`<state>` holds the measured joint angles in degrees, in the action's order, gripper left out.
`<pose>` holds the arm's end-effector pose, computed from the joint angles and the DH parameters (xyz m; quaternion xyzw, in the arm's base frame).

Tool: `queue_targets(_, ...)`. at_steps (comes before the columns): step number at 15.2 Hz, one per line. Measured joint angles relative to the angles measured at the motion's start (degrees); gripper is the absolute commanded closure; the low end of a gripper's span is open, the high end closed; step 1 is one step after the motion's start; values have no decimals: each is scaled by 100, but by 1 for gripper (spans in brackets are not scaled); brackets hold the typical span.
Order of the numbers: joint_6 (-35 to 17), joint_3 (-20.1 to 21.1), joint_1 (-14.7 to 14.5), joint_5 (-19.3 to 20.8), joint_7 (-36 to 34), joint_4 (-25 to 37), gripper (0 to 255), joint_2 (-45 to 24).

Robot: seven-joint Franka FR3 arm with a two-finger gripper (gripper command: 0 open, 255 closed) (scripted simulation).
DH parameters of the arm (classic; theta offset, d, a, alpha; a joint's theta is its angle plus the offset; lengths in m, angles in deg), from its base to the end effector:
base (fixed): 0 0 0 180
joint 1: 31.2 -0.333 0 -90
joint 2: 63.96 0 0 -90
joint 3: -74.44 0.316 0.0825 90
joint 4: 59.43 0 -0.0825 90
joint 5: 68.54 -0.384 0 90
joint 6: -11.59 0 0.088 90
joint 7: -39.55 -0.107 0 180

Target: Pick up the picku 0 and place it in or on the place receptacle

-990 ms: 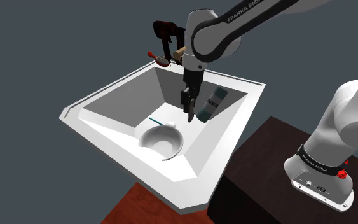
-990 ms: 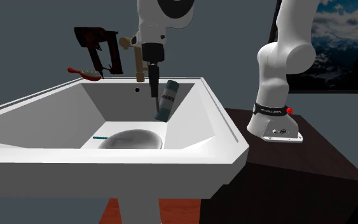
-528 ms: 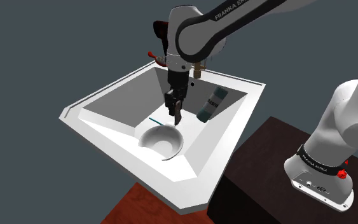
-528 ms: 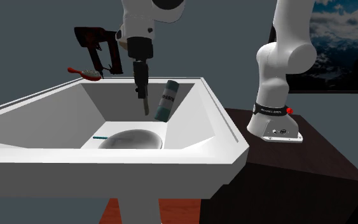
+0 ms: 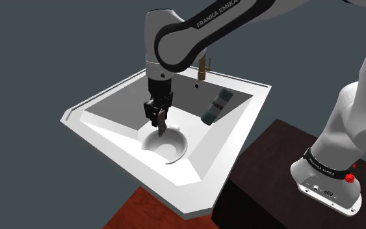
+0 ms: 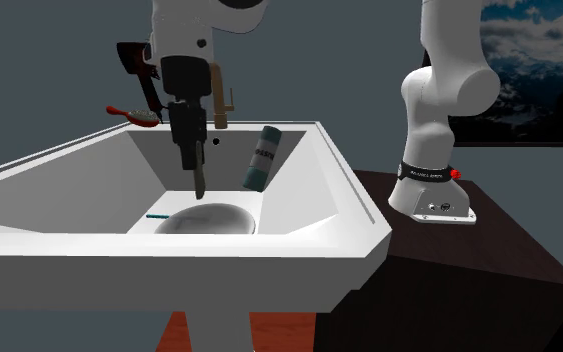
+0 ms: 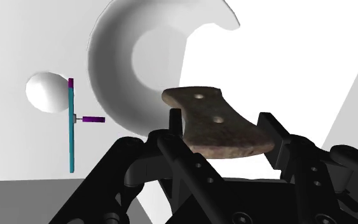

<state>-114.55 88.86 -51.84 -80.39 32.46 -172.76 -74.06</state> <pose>0.4862 0.3442 0.3883 -0.9775 -0.1805 0.0149 0.1085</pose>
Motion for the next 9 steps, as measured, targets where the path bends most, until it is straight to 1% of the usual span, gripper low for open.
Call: queue_targets(9, -600, 7, -45, 15, 52, -251, 255, -355)
